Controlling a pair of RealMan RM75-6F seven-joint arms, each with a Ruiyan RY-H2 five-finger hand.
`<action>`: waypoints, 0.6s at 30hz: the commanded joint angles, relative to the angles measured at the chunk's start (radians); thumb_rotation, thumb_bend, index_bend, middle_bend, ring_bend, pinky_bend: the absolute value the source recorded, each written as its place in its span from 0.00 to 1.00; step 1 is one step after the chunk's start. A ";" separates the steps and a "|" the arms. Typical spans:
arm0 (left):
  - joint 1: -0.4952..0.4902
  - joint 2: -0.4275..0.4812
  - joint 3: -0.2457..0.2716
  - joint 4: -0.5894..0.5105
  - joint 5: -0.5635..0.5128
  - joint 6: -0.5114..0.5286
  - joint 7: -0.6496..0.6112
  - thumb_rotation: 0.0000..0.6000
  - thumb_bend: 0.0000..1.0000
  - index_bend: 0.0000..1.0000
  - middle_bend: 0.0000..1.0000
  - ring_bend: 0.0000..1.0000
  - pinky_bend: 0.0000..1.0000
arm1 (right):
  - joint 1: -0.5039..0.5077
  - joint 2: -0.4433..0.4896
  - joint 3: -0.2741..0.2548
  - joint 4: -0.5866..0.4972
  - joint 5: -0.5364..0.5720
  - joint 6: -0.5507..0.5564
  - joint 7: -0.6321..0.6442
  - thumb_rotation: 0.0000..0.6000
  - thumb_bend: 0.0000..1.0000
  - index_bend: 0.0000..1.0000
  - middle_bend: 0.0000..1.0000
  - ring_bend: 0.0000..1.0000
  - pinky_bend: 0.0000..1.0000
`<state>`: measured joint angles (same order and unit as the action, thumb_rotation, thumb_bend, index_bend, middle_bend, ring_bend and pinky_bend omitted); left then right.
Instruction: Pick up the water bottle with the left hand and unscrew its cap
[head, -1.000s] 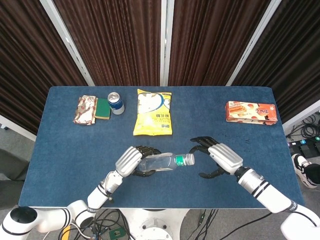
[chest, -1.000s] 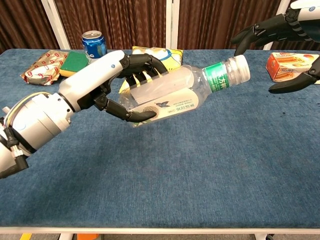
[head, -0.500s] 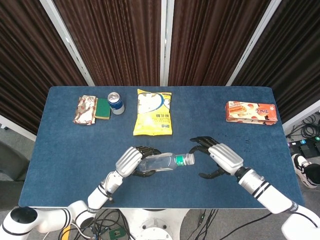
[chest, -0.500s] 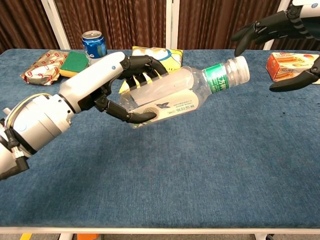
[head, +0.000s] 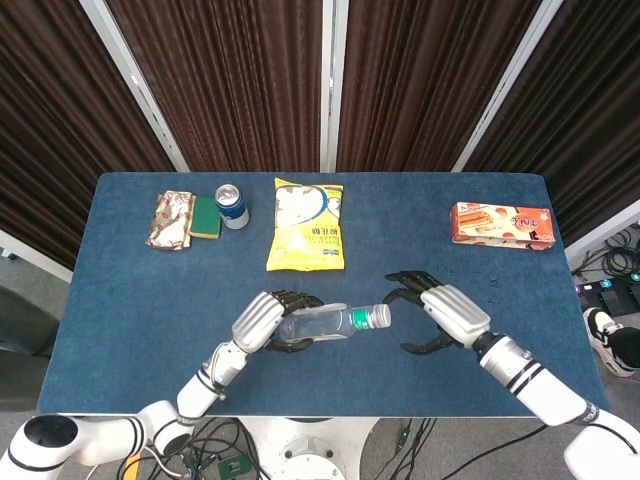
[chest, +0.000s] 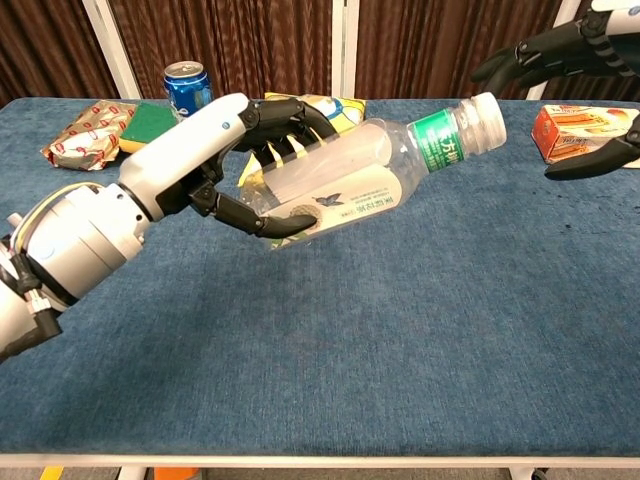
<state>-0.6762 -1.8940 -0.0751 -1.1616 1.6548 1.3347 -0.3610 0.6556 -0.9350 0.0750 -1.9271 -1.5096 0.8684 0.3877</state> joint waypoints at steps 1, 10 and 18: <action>0.000 0.000 0.000 0.002 0.001 0.001 0.006 1.00 0.35 0.48 0.49 0.45 0.51 | 0.001 -0.001 0.000 -0.003 0.000 0.000 -0.004 1.00 0.10 0.27 0.06 0.00 0.00; 0.000 -0.004 0.004 0.009 -0.001 -0.005 0.007 1.00 0.35 0.48 0.49 0.45 0.51 | -0.003 0.008 0.003 -0.016 -0.015 0.014 -0.004 1.00 0.10 0.27 0.06 0.00 0.00; 0.000 -0.002 0.003 0.009 -0.003 -0.004 0.004 1.00 0.35 0.48 0.49 0.45 0.51 | -0.004 0.008 0.003 -0.018 -0.023 0.020 -0.003 1.00 0.10 0.27 0.06 0.00 0.00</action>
<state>-0.6763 -1.8960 -0.0717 -1.1529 1.6518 1.3301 -0.3565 0.6516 -0.9272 0.0783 -1.9449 -1.5330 0.8890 0.3846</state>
